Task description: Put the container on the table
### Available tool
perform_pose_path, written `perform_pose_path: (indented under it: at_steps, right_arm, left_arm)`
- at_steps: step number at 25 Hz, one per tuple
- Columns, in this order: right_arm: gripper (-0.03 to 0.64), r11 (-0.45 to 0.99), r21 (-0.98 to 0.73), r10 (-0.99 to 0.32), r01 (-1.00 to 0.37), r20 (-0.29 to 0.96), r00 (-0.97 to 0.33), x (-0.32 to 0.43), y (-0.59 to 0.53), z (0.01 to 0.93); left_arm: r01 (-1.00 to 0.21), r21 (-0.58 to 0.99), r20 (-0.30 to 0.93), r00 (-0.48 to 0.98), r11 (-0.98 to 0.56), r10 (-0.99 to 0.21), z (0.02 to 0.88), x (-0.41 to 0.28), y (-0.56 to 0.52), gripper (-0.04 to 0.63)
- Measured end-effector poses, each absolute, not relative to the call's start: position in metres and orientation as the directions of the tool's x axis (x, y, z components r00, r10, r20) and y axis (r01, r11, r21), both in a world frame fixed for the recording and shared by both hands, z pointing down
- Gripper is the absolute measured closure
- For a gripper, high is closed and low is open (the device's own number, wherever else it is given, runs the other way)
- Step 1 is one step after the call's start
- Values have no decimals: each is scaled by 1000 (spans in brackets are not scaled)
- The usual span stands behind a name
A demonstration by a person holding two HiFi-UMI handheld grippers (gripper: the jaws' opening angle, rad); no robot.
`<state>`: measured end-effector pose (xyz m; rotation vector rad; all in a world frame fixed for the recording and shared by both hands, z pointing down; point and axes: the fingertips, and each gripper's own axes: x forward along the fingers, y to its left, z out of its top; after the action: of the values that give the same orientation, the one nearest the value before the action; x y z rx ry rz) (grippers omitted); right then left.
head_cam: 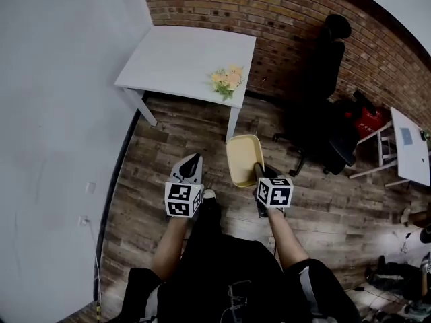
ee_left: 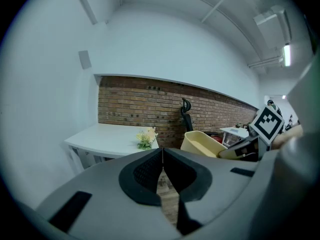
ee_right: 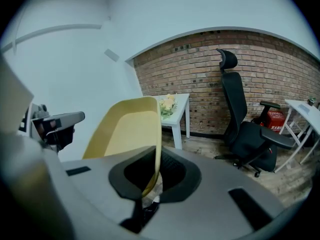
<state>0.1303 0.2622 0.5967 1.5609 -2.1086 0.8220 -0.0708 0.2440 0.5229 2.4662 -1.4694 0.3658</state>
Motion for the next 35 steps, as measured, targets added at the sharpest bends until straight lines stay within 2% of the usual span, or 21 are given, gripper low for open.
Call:
perform_pose_path:
  at_steps: [20,35]
  right_arm:
    - [591,167,-238,-728,-957,625,-283,69,105,594]
    - [591,126,-222,-745,-967,622,-240,71,59,592]
  left_arm:
    - [-852,89,385,507,-516,-771,539,-120,93,575]
    - [-836,91,371,532,-541,-761,539,-129,41,575]
